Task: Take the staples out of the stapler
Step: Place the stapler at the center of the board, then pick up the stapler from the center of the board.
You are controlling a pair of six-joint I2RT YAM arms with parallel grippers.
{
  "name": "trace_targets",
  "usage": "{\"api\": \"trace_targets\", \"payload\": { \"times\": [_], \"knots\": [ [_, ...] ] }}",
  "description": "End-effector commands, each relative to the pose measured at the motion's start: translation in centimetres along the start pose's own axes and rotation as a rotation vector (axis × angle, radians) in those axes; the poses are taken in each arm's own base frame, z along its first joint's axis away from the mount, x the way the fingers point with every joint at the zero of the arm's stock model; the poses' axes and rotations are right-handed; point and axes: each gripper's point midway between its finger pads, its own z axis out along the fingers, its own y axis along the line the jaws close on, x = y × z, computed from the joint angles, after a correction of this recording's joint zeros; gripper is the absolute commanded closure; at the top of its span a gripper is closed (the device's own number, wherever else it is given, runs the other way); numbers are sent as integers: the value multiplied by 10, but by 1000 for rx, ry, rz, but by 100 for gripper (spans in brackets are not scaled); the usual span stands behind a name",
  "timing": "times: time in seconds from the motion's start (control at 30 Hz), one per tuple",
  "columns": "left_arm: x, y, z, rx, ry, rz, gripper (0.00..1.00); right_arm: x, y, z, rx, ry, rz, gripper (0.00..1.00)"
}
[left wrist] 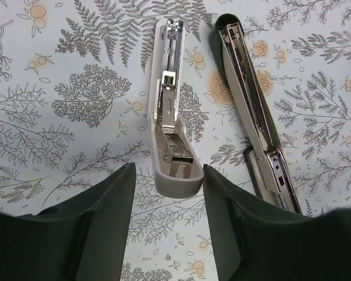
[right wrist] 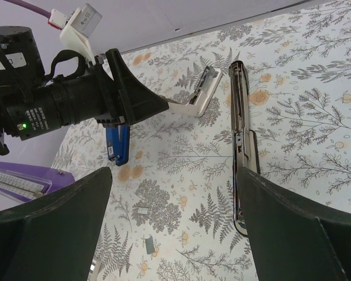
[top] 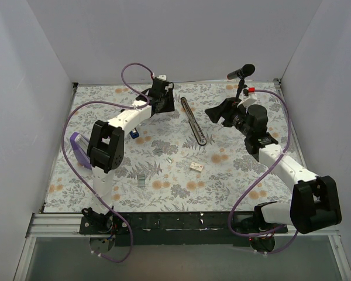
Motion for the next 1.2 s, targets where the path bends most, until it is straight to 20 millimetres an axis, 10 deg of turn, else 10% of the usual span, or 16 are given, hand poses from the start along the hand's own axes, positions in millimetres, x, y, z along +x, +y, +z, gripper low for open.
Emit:
{"api": "trace_targets", "payload": {
  "times": [0.0, 0.37, 0.7, 0.93, 1.17],
  "knots": [
    [-26, -8, -12, 19, -48, 2, 49, -34, 19, -5, -39, -89, -43, 5],
    [-93, -22, -71, 52, -203, -81, 27, -30, 17, -5, -42, -86, -49, 5],
    [-121, 69, -118, -261, -376, -217, 31, -28, 16, -6, -45, -83, -59, 6],
    [-77, 161, -89, -483, -228, -248, 35, -32, 17, -10, -47, -96, -79, 7],
    [-39, 202, -36, -501, -47, -297, 40, -35, 19, -12, -52, -98, -105, 8]
  ]
}}
